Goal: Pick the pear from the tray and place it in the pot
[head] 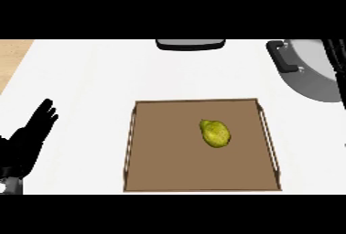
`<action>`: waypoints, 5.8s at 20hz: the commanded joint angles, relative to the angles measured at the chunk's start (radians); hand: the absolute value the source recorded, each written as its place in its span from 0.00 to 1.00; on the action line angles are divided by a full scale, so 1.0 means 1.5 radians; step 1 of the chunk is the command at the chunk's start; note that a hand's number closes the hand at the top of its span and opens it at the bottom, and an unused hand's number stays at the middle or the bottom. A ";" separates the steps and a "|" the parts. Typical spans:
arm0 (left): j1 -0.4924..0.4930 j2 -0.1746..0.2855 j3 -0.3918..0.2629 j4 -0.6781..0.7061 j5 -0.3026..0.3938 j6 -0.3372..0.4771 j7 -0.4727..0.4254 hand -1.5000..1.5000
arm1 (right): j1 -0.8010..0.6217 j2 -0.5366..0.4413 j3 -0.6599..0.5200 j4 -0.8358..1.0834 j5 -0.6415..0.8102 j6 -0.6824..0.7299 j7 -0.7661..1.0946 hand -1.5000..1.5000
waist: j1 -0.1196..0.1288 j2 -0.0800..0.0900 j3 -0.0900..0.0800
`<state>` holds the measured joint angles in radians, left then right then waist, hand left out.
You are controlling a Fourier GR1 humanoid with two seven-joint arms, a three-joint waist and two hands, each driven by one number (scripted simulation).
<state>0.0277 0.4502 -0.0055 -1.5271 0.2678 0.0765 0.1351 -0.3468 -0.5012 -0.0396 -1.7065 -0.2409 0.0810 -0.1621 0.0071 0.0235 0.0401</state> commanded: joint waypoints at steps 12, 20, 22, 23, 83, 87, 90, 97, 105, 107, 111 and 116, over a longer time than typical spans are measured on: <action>-0.052 -0.163 -0.082 -0.057 -0.066 0.094 -0.138 0.50 | 0.085 0.149 -0.059 0.475 -0.126 0.136 -0.199 0.00 | 0.014 -0.007 -0.024; -0.038 -0.207 -0.086 -0.013 -0.108 0.116 -0.180 0.50 | 0.009 0.059 -0.075 0.488 -0.122 0.252 -0.179 0.00 | -0.004 -0.015 -0.027; -0.030 -0.188 -0.078 -0.015 -0.090 0.091 -0.189 0.50 | -0.028 0.013 -0.043 0.518 -0.083 0.280 -0.140 0.00 | 0.003 -0.014 -0.027; -0.024 -0.217 -0.117 -0.042 -0.123 0.124 -0.176 0.50 | -0.015 0.013 -0.021 0.501 -0.060 0.282 -0.136 0.00 | 0.001 -0.016 -0.027; -0.005 -0.287 -0.070 -0.056 -0.202 0.077 -0.150 0.50 | -0.078 0.247 0.075 0.509 0.409 0.238 -0.059 1.00 | -0.002 -0.016 -0.027; -0.016 -0.262 -0.022 -0.032 -0.156 0.036 -0.183 0.50 | -0.040 0.234 0.062 0.460 0.424 0.182 -0.070 1.00 | -0.004 -0.016 -0.027; -0.024 -0.256 -0.045 -0.054 -0.175 0.041 -0.154 0.50 | -0.142 0.234 0.109 0.497 0.575 0.021 0.057 1.00 | 0.011 -0.014 -0.028; -0.031 -0.265 -0.042 -0.032 -0.173 0.043 -0.166 0.50 | -0.282 0.239 0.174 0.540 0.796 -0.145 0.277 1.00 | 0.020 -0.012 -0.028; -0.042 -0.263 -0.015 0.004 -0.160 0.039 -0.191 0.50 | -0.346 0.265 0.187 0.469 0.907 -0.215 0.414 1.00 | -0.005 -0.017 -0.027; -0.008 -0.266 -0.038 -0.043 -0.174 0.045 -0.173 0.50 | -0.334 0.222 0.175 0.431 0.920 -0.192 0.425 1.00 | -0.006 -0.019 -0.027; -0.047 -0.274 -0.022 0.011 -0.172 0.051 -0.182 0.50 | -0.327 0.226 0.172 0.382 0.963 -0.163 0.512 1.00 | -0.012 -0.018 -0.027; -0.030 -0.284 -0.038 -0.020 -0.188 0.064 -0.165 0.50 | -0.352 0.196 0.105 0.441 0.968 -0.188 0.513 1.00 | -0.003 -0.016 -0.027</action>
<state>-0.0174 0.0409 -0.0539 -1.5637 0.0020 0.1535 -0.1175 -0.8693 -0.1885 0.1512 -1.0259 1.1843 -0.2175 0.5548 0.0035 -0.0007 -0.0003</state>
